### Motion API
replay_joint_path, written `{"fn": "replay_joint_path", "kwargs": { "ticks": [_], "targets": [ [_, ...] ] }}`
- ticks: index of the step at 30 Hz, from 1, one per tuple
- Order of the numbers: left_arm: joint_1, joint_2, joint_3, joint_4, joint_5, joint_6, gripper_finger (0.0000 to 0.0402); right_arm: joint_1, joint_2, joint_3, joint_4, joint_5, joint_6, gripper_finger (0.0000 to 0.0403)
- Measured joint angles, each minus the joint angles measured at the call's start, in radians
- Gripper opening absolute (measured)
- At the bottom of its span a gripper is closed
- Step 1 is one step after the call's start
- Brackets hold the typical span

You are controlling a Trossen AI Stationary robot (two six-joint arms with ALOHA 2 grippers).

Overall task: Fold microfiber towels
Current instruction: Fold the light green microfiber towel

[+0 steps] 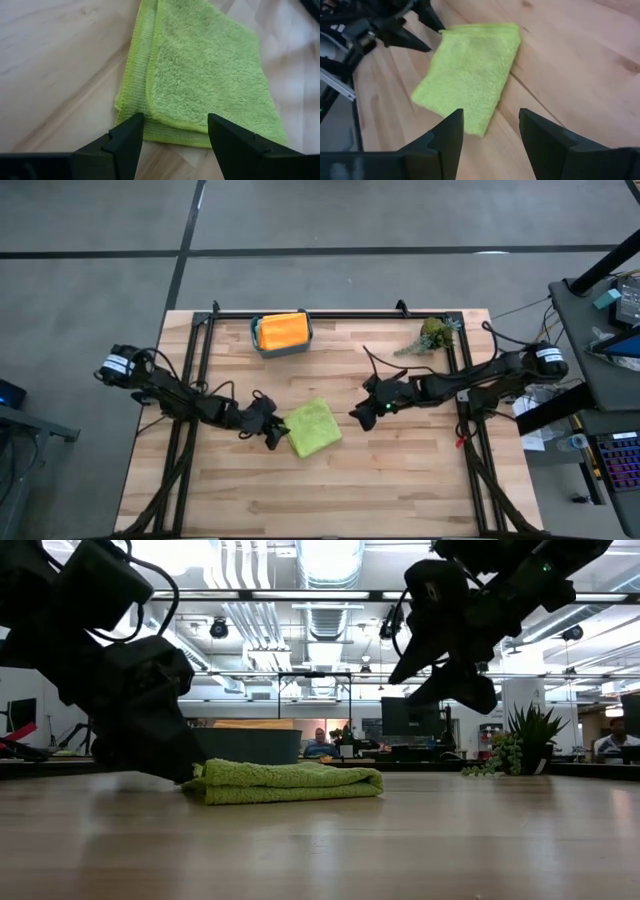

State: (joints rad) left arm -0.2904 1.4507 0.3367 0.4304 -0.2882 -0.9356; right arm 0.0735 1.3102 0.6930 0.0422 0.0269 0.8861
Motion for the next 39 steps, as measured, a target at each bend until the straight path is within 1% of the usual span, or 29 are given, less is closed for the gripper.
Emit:
{"fn": "replay_joint_path", "kwargs": {
  "ticks": [7, 10, 14, 25, 28, 30, 32, 35, 39],
  "targets": [
    [-0.002, -0.006, 0.001, 0.008, 0.0, 0.025, 0.0205, 0.01, 0.058, 0.003, 0.001, 0.006, 0.02, 0.0182],
    [-0.002, -0.005, 0.001, 0.007, -0.003, 0.034, 0.0205, 0.009, 0.101, 0.003, 0.004, 0.028, 0.022, 0.0182],
    [-0.002, -0.005, 0.001, 0.007, -0.006, 0.06, 0.0205, 0.009, 0.163, 0.003, 0.073, 0.027, 0.035, 0.0183],
    [-0.002, 0.0, 0.001, 0.007, -0.008, 0.063, 0.0205, 0.009, 0.278, 0.003, 0.289, 0.017, 0.064, 0.018],
    [-0.001, 0.0, 0.001, 0.006, -0.036, 0.078, 0.0205, 0.005, 0.316, 0.025, 0.33, 0.016, 0.052, 0.018],
    [-0.001, 0.0, 0.001, 0.006, -0.042, 0.079, 0.0205, 0.005, 0.34, 0.07, 0.318, 0.014, 0.022, 0.018],
    [-0.001, 0.0, 0.001, 0.007, -0.042, 0.079, 0.0205, 0.005, 0.359, 0.121, 0.27, 0.012, -0.016, 0.018],
    [-0.001, 0.0, 0.001, 0.007, -0.042, 0.079, 0.0205, 0.003, 0.377, 0.205, 0.124, 0.006, -0.062, 0.0181],
    [-0.001, 0.002, 0.001, 0.006, -0.042, 0.087, 0.0205, 0.003, 0.391, 0.296, -0.058, 0.006, -0.076, 0.0191]
  ]
}}
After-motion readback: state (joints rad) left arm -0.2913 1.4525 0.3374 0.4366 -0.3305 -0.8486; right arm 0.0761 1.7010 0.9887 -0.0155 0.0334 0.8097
